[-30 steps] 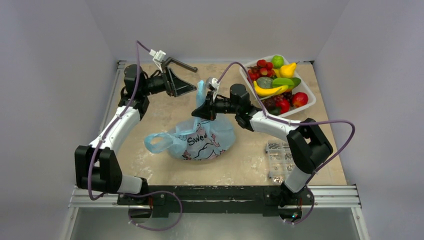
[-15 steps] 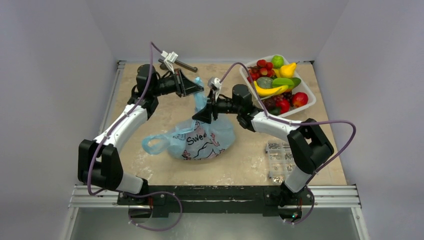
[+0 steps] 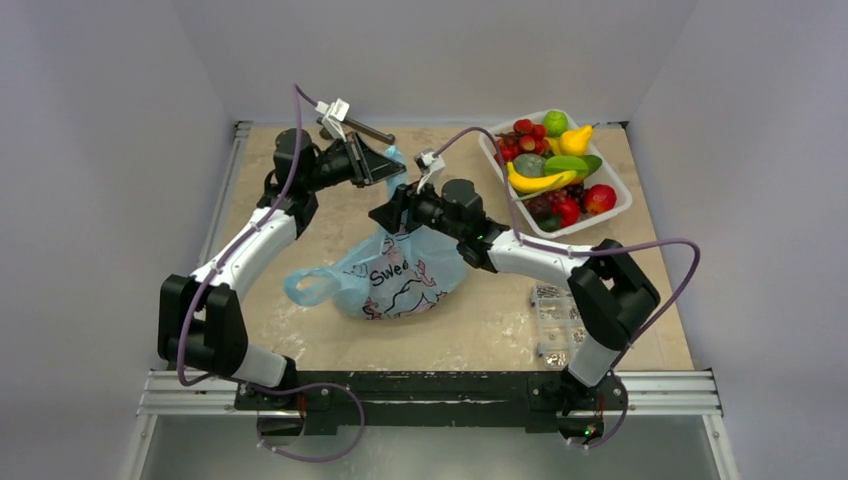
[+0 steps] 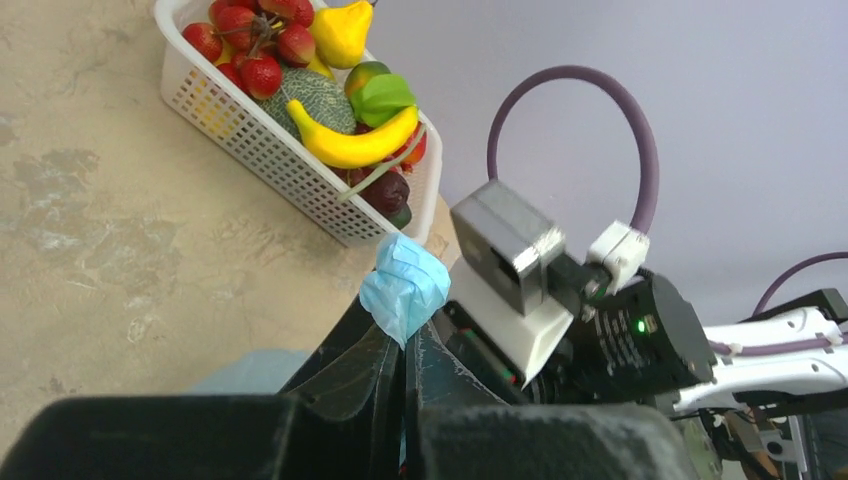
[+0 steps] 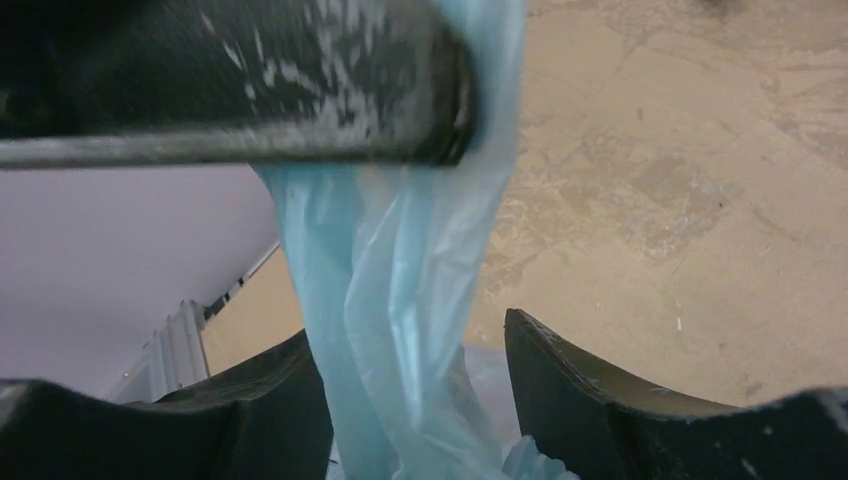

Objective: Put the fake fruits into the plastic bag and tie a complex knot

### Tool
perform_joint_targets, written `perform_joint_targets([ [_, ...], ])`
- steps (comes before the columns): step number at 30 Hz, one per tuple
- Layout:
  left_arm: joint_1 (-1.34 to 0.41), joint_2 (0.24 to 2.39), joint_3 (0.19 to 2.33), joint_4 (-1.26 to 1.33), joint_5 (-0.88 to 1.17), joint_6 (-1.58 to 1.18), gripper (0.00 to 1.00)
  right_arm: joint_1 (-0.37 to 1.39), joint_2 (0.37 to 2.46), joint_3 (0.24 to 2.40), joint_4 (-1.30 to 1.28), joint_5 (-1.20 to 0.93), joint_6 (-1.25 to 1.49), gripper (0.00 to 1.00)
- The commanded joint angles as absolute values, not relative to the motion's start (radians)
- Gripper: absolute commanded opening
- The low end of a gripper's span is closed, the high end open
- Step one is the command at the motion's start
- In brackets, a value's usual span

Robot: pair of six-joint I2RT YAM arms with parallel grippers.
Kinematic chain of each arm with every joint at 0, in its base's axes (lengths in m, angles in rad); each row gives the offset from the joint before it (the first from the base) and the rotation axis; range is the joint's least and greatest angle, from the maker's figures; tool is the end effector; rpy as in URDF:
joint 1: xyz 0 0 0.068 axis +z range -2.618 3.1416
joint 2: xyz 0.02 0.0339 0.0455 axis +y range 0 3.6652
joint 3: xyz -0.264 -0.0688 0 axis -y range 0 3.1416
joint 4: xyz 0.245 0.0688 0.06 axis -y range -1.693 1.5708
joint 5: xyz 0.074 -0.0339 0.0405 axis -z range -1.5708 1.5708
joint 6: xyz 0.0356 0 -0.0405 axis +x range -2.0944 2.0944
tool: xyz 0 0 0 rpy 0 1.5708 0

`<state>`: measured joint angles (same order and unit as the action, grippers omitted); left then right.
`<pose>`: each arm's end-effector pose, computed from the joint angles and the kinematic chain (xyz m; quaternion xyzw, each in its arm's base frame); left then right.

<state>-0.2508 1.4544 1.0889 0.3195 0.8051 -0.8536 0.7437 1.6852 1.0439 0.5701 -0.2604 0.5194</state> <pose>0.3212 -0.1088 0.3396 0.0609 0.7157 -0.5745 0.3924 0.2812 0.2711 0.2696 -0.1691 0.7112 0.4756 0.4893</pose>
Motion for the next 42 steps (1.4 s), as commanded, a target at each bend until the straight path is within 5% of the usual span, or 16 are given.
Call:
perform_joint_targets([
  [1, -0.232, 1.461, 1.173, 0.351, 0.767, -0.876, 0.0, 0.782, 1.734, 1.082, 0.483, -0.036, 0.454, 0.55],
  [9, -0.197, 1.475, 1.244, 0.365, 0.798, -0.909, 0.0, 0.803, 1.778, 0.926, 0.512, -0.003, 0.291, 0.44],
  [14, -0.193, 1.481, 1.236, 0.38, 0.815, -0.886, 0.0, 0.811, 1.788, 0.888, 0.51, 0.008, 0.198, 0.15],
  [23, -0.167, 1.641, 1.535, 0.044, 0.911, -0.57, 0.0, 0.837, 1.705, 0.83, 0.447, 0.025, 0.115, 0.0],
  [24, -0.166, 1.645, 1.545, 0.049, 0.935, -0.546, 0.03, 0.836, 1.694, 0.841, 0.425, 0.025, 0.147, 0.0],
  [27, -0.14, 1.562, 1.524, 0.004, 0.914, -0.4, 0.63, 0.828, 1.667, 0.881, 0.356, 0.053, 0.228, 0.0],
  [29, -0.112, 1.469, 1.512, -0.135, 0.894, -0.225, 0.94, 0.823, 1.657, 0.907, 0.32, 0.061, 0.265, 0.0],
  [36, -0.244, 1.243, 1.557, -0.861, 0.899, 0.471, 1.0, 0.812, 1.681, 0.957, 0.255, 0.106, 0.35, 0.0],
  [42, -0.658, 1.063, 1.273, -0.648, 0.549, 0.516, 1.0, 0.801, 1.71, 0.992, 0.221, 0.09, 0.394, 0.0],
])
